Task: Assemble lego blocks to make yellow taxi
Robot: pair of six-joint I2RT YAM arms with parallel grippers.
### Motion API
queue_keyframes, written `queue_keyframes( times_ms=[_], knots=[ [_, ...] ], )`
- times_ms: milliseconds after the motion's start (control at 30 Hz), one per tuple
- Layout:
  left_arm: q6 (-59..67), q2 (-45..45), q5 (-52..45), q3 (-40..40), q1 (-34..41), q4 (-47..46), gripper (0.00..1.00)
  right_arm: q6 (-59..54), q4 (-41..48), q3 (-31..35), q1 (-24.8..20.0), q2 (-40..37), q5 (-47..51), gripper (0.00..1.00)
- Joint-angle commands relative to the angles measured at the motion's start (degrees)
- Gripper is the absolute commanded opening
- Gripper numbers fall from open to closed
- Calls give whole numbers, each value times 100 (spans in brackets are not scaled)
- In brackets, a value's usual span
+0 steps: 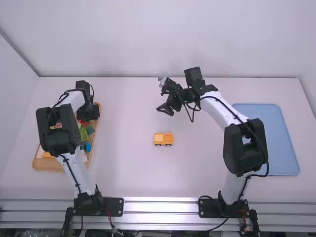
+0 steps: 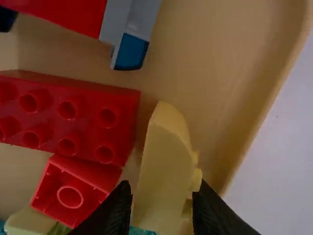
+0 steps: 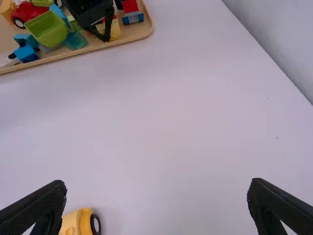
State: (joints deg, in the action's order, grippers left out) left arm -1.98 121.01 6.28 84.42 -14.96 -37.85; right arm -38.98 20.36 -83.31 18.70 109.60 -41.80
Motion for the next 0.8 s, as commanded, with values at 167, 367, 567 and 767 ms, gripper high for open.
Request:
queue_keyframes(
  times_ms=[167,367,567,767],
  knots=[
    [455,-4,-219,-323,-48,341,32,15,-15,-146,11,63,-33,99],
    [232,-2,-68,-448,-116,597,28,17,-7,-146,9,63,-35,99],
    [179,-2,-278,-501,-247,660,26,17,35,-146,9,63,-35,99],
    [168,-4,-262,-492,-275,579,15,22,4,-146,9,63,-31,98]
  ],
)
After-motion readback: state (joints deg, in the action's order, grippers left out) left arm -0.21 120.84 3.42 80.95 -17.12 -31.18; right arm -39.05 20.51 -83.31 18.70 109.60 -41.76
